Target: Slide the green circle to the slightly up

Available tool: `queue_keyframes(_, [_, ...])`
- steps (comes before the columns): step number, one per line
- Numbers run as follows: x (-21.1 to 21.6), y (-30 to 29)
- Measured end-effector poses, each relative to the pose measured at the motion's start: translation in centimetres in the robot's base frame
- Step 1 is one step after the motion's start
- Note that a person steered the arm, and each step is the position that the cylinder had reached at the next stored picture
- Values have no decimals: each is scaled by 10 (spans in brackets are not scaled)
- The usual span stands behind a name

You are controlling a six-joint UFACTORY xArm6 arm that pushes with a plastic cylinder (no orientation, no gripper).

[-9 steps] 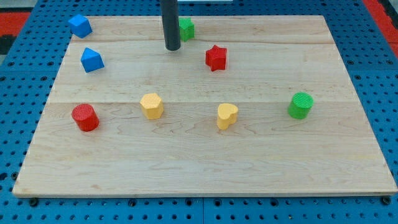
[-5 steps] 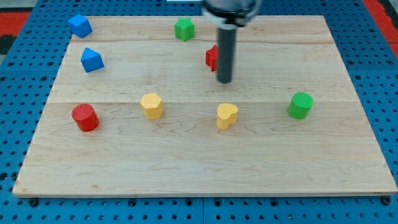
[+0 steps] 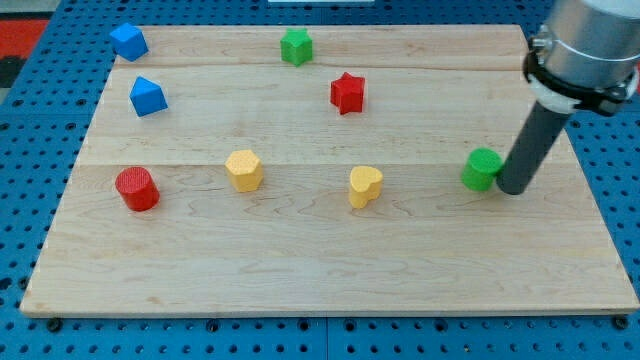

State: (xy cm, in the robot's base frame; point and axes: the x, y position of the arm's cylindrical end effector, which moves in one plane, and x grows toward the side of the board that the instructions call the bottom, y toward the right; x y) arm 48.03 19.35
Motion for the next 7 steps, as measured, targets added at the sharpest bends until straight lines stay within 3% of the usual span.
queue_keyframes(1, [-48,-18])
queue_keyframes(2, [-49,-14])
queue_keyframes(3, [-18,-15])
queue_keyframes(4, [-31,-43])
queue_keyframes(6, [-136,-45])
queue_keyframes(7, [-110,-41])
